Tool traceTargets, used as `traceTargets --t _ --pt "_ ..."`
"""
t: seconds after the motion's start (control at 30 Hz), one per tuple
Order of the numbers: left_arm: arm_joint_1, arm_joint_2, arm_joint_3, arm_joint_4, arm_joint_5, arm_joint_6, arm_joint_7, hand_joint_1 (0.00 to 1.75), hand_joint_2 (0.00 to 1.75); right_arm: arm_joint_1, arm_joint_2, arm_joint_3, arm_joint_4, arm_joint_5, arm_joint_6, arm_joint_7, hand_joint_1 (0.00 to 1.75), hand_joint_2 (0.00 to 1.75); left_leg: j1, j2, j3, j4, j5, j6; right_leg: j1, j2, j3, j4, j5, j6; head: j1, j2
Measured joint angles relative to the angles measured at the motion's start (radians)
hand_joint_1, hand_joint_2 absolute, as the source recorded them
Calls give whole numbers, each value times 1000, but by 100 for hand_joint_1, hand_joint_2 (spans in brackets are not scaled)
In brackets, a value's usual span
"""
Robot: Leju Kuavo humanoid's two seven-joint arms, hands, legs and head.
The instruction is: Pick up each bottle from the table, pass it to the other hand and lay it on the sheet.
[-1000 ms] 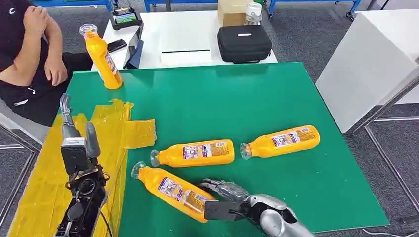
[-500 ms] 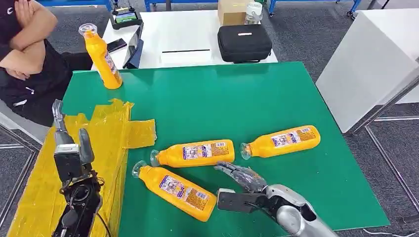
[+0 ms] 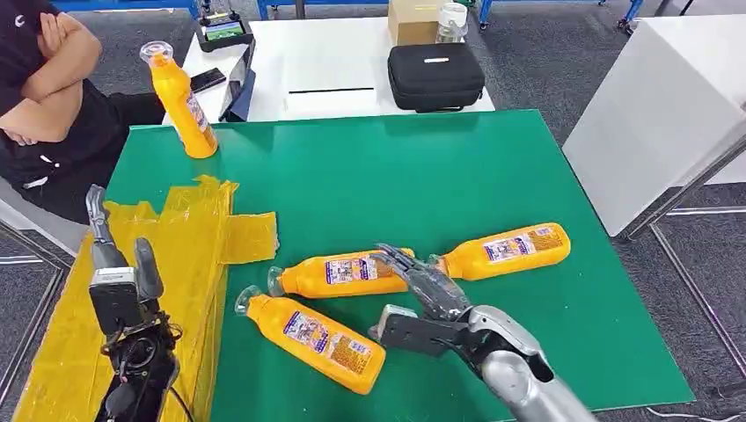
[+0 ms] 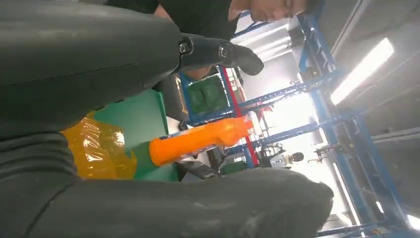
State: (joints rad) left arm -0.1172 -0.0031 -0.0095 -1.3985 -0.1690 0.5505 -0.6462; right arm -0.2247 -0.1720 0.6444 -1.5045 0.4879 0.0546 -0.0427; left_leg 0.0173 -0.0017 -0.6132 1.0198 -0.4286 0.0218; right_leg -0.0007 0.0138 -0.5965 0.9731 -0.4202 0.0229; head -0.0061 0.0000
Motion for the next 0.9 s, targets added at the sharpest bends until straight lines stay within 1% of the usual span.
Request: traceTargets --t 0.17,0.3,0.43,0.67,0.8,0.9 --pt "-18 -6 -10 0 0 5 6 0 0 -60 90 72 72 -21 35 32 0 175 1 0 0 0 1 -1 0 0 0 0 0 0 0 0" --pt "-32 -8 -23 3 0 5 13 0 0 -89 140 115 132 -40 48 43 0 175 1 -1 -1 0 1 -1 0 0 0 0 0 0 0 0" --pt "-39 -10 -23 3 0 5 15 0 0 -111 164 138 167 -47 58 47 0 175 0 -1 -1 0 1 -1 0 0 -1 0 0 0 0 0" --pt "-72 -17 -40 8 -12 5 43 0 0 -150 225 204 238 -24 82 108 0 175 0 -1 -1 0 1 -1 0 -1 -1 0 0 0 0 0" --pt "-78 -21 -47 8 -16 5 50 0 0 -155 233 231 250 2 81 132 0 175 0 -1 -1 0 1 -1 0 -1 -1 0 0 0 0 0" --pt "-78 -23 -48 8 -16 5 51 0 0 -159 233 251 256 45 80 171 0 175 0 -1 -1 0 1 -1 0 -1 -1 0 0 0 0 0"
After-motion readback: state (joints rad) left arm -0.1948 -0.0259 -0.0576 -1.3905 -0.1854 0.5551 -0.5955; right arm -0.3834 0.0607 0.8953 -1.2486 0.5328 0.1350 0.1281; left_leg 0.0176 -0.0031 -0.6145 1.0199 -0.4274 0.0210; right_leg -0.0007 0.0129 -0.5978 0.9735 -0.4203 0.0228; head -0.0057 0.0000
